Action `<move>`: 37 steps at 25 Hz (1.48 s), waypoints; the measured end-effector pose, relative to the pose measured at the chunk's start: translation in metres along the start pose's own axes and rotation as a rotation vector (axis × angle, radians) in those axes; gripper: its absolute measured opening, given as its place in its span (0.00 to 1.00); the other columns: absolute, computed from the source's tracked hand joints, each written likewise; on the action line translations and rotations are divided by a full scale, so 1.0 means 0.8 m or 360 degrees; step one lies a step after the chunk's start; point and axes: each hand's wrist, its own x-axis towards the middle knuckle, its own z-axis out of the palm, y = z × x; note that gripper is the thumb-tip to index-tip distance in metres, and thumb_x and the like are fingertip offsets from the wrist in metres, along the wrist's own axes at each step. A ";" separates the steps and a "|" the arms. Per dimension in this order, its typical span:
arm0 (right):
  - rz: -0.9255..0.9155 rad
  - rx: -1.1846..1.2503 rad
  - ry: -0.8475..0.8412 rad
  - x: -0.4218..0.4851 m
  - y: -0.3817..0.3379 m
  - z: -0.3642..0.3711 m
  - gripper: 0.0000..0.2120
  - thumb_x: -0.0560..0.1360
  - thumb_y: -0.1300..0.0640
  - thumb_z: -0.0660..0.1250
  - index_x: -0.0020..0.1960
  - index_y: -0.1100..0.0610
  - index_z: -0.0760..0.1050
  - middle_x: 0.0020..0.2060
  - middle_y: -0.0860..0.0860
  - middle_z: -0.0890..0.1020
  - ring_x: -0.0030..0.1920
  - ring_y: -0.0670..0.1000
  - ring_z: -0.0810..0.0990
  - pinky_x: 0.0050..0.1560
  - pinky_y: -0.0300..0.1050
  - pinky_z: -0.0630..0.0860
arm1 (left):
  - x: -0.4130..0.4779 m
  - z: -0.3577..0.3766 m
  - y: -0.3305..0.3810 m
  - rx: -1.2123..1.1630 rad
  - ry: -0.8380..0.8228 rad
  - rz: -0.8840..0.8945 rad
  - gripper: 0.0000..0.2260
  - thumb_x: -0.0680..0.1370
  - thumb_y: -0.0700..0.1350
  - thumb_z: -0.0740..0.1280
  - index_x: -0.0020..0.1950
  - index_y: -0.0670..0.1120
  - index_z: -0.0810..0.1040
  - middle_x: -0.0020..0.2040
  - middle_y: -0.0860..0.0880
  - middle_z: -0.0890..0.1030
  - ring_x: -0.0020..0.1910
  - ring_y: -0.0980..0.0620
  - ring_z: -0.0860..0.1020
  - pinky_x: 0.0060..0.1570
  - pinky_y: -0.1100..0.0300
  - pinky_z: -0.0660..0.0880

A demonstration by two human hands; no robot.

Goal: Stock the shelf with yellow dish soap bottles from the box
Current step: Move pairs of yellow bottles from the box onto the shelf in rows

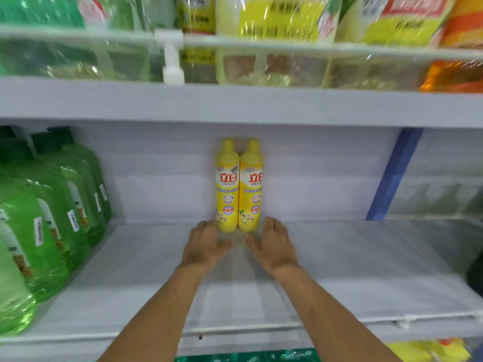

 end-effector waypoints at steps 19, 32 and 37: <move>-0.0541 -0.0743 -0.0297 -0.366 -0.026 -0.196 0.37 0.79 0.32 0.54 0.79 0.56 0.59 0.77 0.58 0.64 0.75 0.61 0.63 0.72 0.59 0.66 | -0.402 -0.123 0.110 0.1075 -0.0288 0.0334 0.40 0.77 0.72 0.53 0.81 0.48 0.58 0.78 0.43 0.64 0.77 0.42 0.61 0.75 0.45 0.59; -0.0289 -0.0650 -0.0557 -0.513 0.085 -0.074 0.38 0.80 0.33 0.54 0.81 0.56 0.55 0.79 0.57 0.59 0.79 0.60 0.57 0.74 0.59 0.65 | -0.539 0.047 0.000 0.0947 -0.0768 0.0183 0.40 0.77 0.72 0.54 0.81 0.49 0.55 0.79 0.44 0.62 0.78 0.42 0.61 0.74 0.43 0.61; -0.0005 -0.0569 -0.0860 -0.569 0.129 0.029 0.36 0.80 0.35 0.56 0.79 0.56 0.58 0.77 0.57 0.63 0.78 0.61 0.59 0.73 0.60 0.66 | -0.573 0.126 -0.085 0.0954 -0.1058 0.0085 0.38 0.76 0.72 0.55 0.78 0.48 0.62 0.74 0.43 0.70 0.73 0.41 0.67 0.70 0.42 0.65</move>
